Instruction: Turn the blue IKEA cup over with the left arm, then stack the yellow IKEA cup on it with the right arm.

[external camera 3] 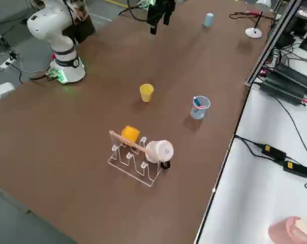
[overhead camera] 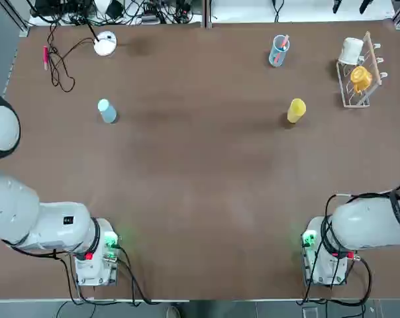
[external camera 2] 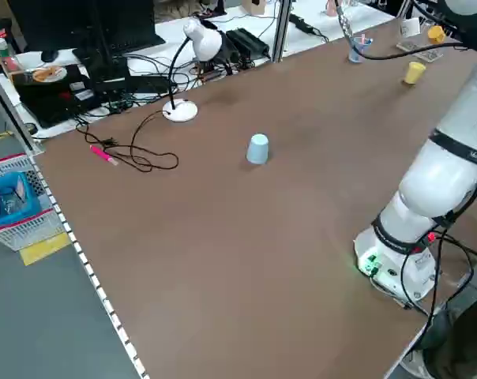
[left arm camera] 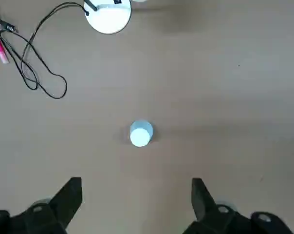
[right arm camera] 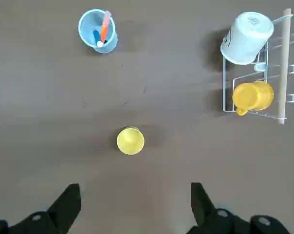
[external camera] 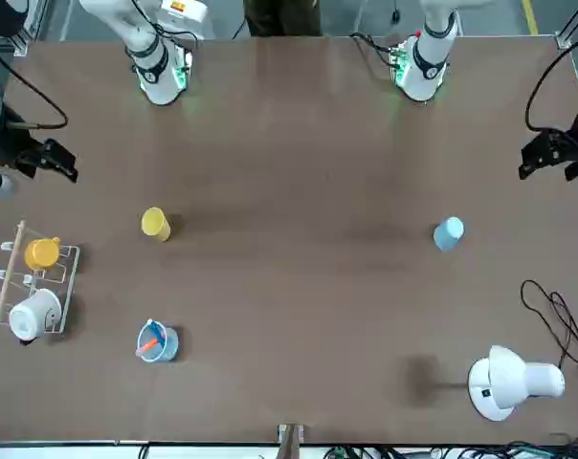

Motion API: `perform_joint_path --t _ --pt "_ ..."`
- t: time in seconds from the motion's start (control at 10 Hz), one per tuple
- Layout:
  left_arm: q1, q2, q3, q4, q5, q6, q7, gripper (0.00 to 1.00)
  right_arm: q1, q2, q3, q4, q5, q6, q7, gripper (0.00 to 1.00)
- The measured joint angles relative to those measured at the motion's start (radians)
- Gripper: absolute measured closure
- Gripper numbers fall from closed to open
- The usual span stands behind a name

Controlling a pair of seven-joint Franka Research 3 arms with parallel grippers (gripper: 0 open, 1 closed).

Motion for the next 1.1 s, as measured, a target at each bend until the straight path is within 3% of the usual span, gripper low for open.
perform_joint_path --t 0.4,0.8,1.1 --pt "0.007 0.009 0.003 -0.001 -0.005 0.027 0.02 0.01 0.0 0.0 -0.001 0.0 0.0 0.0 0.0 0.0" --pt "0.028 0.048 0.008 -0.009 -0.112 -0.016 0.028 0.01 0.0 0.0 -0.001 0.0 0.0 0.0 0.0 0.0" --pt "0.047 0.055 0.009 -0.01 -0.143 -0.024 0.27 0.01 0.0 0.0 -0.001 0.0 0.0 -0.001 0.0 0.0"
